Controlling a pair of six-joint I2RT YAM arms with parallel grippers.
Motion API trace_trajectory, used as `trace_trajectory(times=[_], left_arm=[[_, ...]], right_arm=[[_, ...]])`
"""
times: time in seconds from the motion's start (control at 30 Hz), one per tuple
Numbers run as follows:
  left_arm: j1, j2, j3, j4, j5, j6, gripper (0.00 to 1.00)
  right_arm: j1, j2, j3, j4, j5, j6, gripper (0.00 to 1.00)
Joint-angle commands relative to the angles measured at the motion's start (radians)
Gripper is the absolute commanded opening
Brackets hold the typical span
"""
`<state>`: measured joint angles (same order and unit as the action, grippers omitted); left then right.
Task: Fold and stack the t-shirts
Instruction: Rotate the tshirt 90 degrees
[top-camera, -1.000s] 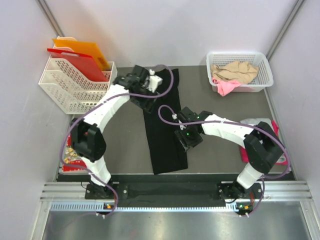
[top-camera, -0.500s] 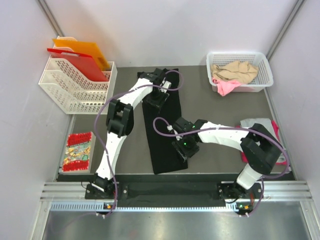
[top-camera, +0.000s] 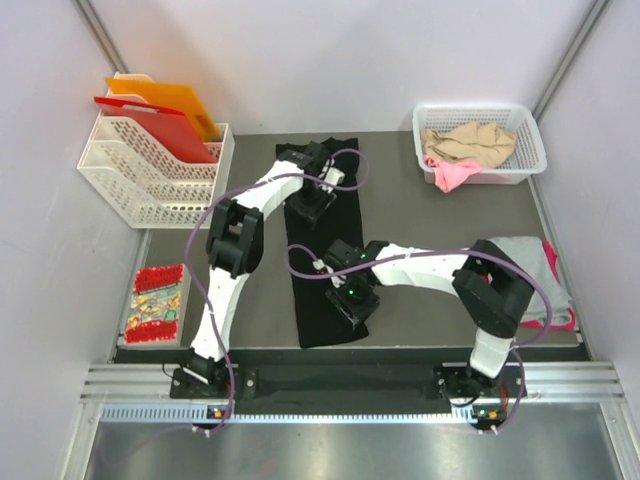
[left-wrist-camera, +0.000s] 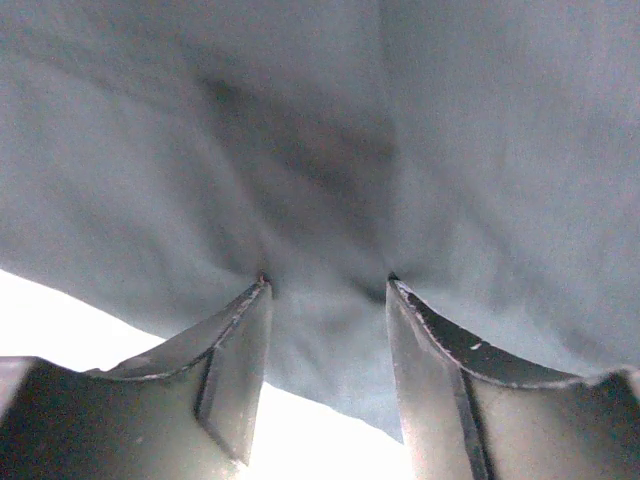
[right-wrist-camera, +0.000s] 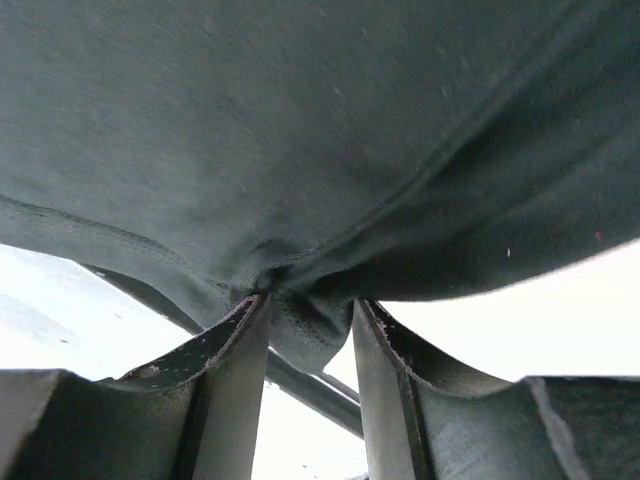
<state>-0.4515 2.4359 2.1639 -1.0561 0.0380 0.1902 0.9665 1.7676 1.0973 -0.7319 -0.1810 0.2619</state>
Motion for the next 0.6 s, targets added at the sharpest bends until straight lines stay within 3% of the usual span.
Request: trace_trajectory(times=[0.0,0.1,0.17,0.23,0.57], left_arm=[[0.03,-0.132,-0.238,0.02,-0.052,0.112,0.53],[0.059,-0.199,-0.358,0.07,-0.099,0.138,0.53],[0.085,-0.21,-0.351,0.067,-0.096,0.138,0.52],[0.099,-0.212,-0.306,0.035,-0.079,0.124,0.52],[0.137,-0.291,-0.066,-0.1,0.002,0.104,0.63]], right_arm=[[0.029,0.033,0.102,0.008,-0.044,-0.012,0.39],[0.046,0.047,0.136,-0.001,-0.063,-0.015,0.39],[0.057,0.059,0.16,-0.017,-0.072,-0.018,0.38],[0.073,0.066,0.177,-0.056,-0.052,-0.035,0.38],[0.075,-0.082,0.206,-0.325,0.084,-0.072,0.57]])
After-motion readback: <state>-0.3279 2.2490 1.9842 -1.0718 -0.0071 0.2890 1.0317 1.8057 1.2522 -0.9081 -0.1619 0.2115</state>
